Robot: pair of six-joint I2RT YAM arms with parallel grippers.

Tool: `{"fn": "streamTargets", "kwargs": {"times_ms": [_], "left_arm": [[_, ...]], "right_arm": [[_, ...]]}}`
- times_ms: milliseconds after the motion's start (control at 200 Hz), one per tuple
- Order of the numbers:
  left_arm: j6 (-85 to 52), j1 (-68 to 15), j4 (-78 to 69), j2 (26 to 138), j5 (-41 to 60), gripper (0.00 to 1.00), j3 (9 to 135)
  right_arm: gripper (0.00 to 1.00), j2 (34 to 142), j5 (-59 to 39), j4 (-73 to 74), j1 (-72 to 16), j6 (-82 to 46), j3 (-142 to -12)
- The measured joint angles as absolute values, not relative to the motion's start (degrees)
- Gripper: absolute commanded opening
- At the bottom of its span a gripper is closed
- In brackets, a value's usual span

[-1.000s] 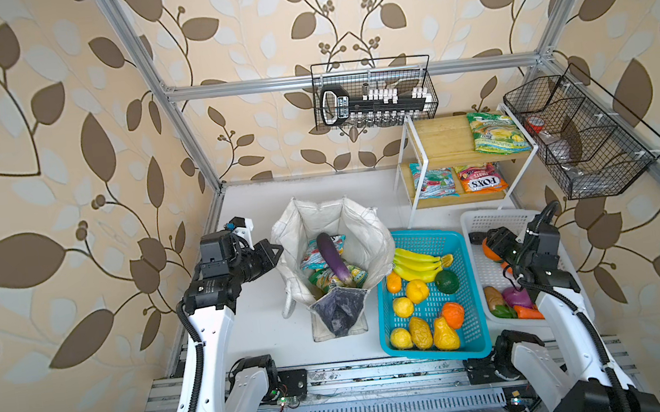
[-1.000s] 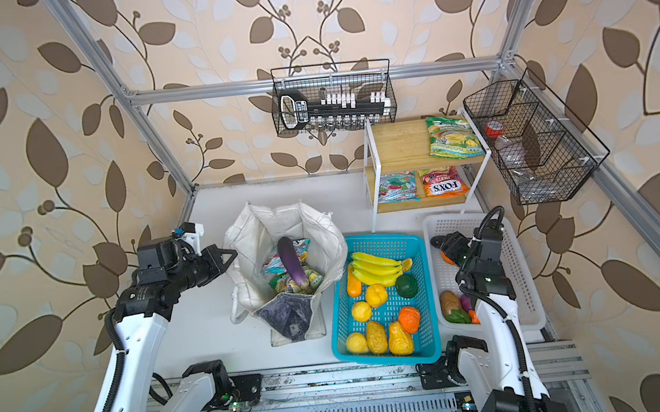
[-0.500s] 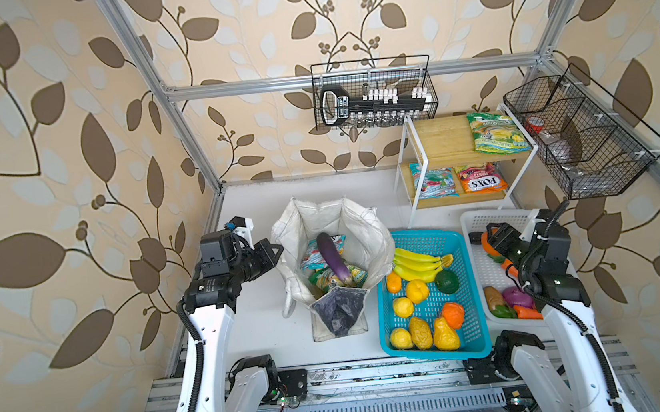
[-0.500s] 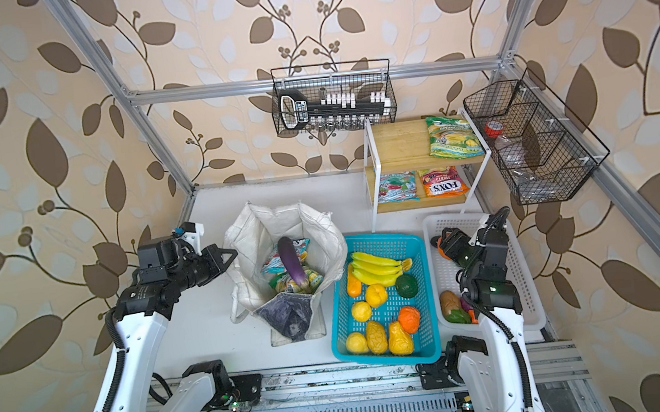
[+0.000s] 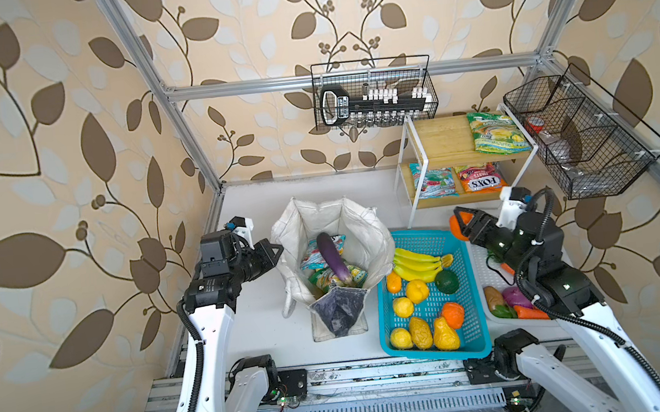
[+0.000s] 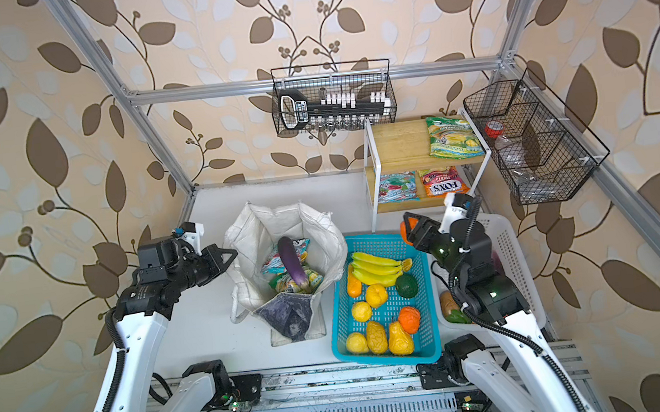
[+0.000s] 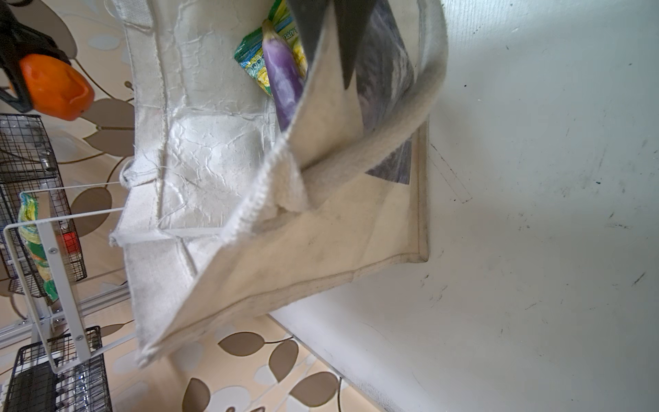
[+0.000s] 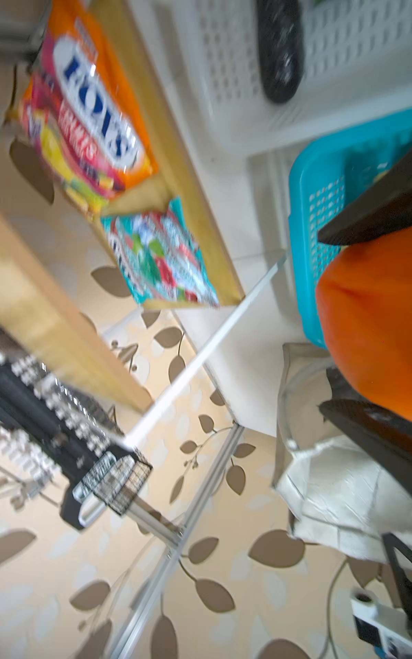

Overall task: Place the food into the grocery bag and tie it
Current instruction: 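Lift the orange tomato and carry it over the tote, lowering it inside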

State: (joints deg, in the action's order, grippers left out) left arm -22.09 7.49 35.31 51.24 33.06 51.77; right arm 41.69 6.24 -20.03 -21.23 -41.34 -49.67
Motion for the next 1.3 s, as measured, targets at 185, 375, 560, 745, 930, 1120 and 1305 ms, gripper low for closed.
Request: {"fn": "streamTargets", "kwargs": {"times_ms": [185,375,560,745,930,1120,1305], "left_arm": [[-22.1,7.5,35.3,51.2,33.1,0.0,51.8],[-22.1,7.5,35.3,51.2,33.1,0.0,51.8],[-22.1,7.5,35.3,51.2,33.2,0.0,51.8],[-22.1,7.5,35.2,51.2,33.5,0.0,51.7],[-22.1,7.5,34.9,51.2,34.1,0.0,51.8],[-22.1,7.5,34.9,51.2,34.2,0.0,51.8],[-22.1,7.5,34.9,51.2,34.1,0.0,51.8]], "right_arm": [[0.66,57.3,18.0,-14.2,-43.7,-40.9,-58.1],[0.66,76.1,20.6,-9.2,-54.1,-39.4,-67.4],[0.66,88.2,18.9,-9.0,-57.1,-37.0,-75.0],[0.66,97.4,16.9,-13.6,-57.0,-34.1,-83.1],[0.67,104.1,12.8,-17.5,-57.1,-33.4,-85.5],[0.7,107.3,12.8,-20.4,-57.8,-33.3,-88.3],[0.75,109.6,15.4,-22.5,-59.0,-32.2,-90.3]]}}
